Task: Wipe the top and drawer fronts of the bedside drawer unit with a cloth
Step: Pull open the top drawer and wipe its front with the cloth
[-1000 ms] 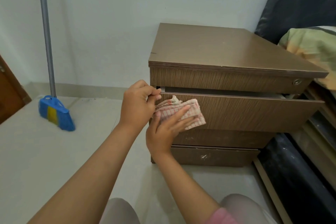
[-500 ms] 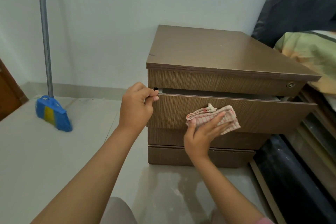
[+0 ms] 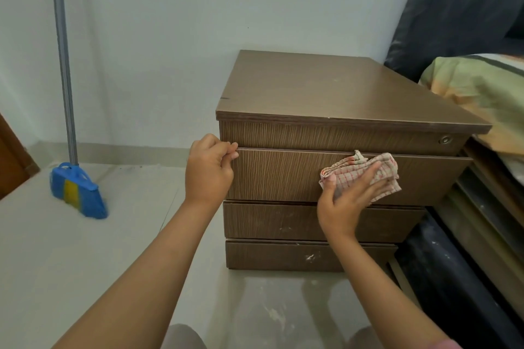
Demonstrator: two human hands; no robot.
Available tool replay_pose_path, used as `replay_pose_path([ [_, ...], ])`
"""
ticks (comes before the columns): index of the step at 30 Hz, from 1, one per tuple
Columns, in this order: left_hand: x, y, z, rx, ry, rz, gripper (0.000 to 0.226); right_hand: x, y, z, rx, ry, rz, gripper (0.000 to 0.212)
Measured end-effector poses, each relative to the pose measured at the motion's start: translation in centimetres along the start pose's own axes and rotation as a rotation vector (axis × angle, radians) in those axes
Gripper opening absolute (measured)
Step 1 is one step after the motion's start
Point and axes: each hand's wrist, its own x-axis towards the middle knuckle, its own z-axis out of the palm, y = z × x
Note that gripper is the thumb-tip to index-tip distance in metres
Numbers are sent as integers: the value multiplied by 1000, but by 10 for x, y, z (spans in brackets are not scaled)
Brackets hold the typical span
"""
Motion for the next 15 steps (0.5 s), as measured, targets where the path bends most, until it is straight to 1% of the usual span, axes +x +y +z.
replay_pose_path([
  [3,-3,-2,6,46,38,32,6,3,2,2,7,-5,-10,84],
  [9,-3,-8,15,64,71,61,7,7,4,7,21,-1,-13,85],
  [15,-7,-9,16,39,66,63,16,7,5,6,32,16,-21,86],
])
